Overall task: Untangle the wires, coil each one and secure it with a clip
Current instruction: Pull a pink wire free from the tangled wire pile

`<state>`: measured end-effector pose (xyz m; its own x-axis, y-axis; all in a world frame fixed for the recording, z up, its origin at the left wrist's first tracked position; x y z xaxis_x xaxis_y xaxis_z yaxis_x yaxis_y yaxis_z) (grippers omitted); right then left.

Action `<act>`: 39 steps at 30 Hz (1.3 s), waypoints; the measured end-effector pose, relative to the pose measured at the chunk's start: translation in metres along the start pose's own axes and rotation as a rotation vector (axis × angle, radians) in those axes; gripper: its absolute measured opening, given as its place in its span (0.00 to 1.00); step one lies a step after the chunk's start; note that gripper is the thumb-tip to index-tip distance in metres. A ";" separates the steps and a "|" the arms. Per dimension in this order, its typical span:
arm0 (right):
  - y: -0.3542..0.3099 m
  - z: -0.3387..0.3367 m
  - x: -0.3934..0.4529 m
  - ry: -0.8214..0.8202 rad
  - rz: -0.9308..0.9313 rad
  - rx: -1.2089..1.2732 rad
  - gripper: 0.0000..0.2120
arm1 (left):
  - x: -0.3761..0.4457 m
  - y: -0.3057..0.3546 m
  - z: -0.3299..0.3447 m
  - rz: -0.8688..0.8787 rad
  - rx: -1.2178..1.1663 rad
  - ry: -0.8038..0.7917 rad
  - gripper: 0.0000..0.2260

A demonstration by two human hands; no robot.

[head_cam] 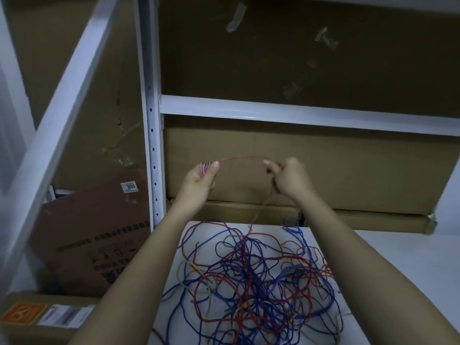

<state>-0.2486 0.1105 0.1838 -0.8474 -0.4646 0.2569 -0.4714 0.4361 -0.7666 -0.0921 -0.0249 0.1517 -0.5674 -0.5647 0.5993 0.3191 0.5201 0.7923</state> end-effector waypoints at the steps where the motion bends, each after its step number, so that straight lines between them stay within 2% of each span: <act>1: -0.013 -0.005 0.003 0.105 -0.075 0.023 0.16 | 0.003 0.003 0.001 0.001 -0.001 -0.005 0.15; 5: -0.060 -0.023 0.004 0.346 -0.390 0.240 0.10 | 0.016 0.021 0.003 0.043 0.046 0.017 0.17; 9: -0.070 -0.027 0.004 0.461 -0.506 0.270 0.10 | 0.014 0.025 0.005 0.061 0.011 -0.131 0.17; 11: -0.061 -0.020 0.011 0.391 -0.525 0.070 0.12 | 0.010 0.021 0.004 0.042 0.010 -0.171 0.17; 12: -0.052 -0.016 0.016 0.332 -0.476 -0.063 0.14 | 0.007 0.018 0.001 0.023 0.001 -0.160 0.17; 16: -0.014 -0.004 0.019 -0.014 -0.126 -0.552 0.16 | 0.000 0.009 -0.005 -0.064 -0.078 -0.093 0.16; 17: -0.008 0.001 0.014 -0.078 -0.112 -0.582 0.16 | -0.001 0.008 -0.004 -0.080 -0.066 -0.105 0.15; 19: -0.004 0.014 -0.003 -0.137 -0.176 -0.373 0.22 | -0.004 0.003 -0.001 -0.117 -0.051 -0.122 0.13; 21: -0.003 0.023 -0.022 -0.066 -0.281 -0.251 0.30 | -0.005 -0.004 0.000 -0.165 -0.047 -0.129 0.13; 24: -0.006 0.034 -0.037 0.176 -0.497 -0.612 0.29 | -0.009 -0.012 0.001 -0.218 -0.036 -0.192 0.14; 26: -0.006 0.041 -0.038 0.219 -0.572 -0.692 0.25 | -0.013 -0.011 0.004 -0.193 -0.097 -0.234 0.15; 31: 0.006 0.036 -0.027 0.272 -0.654 -0.360 0.07 | -0.022 -0.006 0.001 -0.158 -0.283 -0.288 0.18; 35: -0.006 0.021 -0.034 0.433 -0.725 -0.148 0.07 | -0.028 -0.003 -0.003 -0.212 -0.289 -0.435 0.17; 39: -0.027 0.016 -0.038 0.410 -0.794 -0.099 0.09 | -0.033 -0.005 0.001 -0.160 -0.111 -0.518 0.19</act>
<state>-0.1997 0.1035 0.1852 -0.2747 -0.3544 0.8938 -0.9583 0.1767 -0.2244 -0.0756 -0.0086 0.1281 -0.9055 -0.2277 0.3580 0.2606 0.3673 0.8928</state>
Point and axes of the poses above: each hand's wrist, its own x-axis towards the middle knuckle, its own z-axis out of the palm, y = z × x, the point moved 2 cm from there along x, towards the middle knuckle, and after that the axes turned 8 degrees about z, right-handed, at the moved point
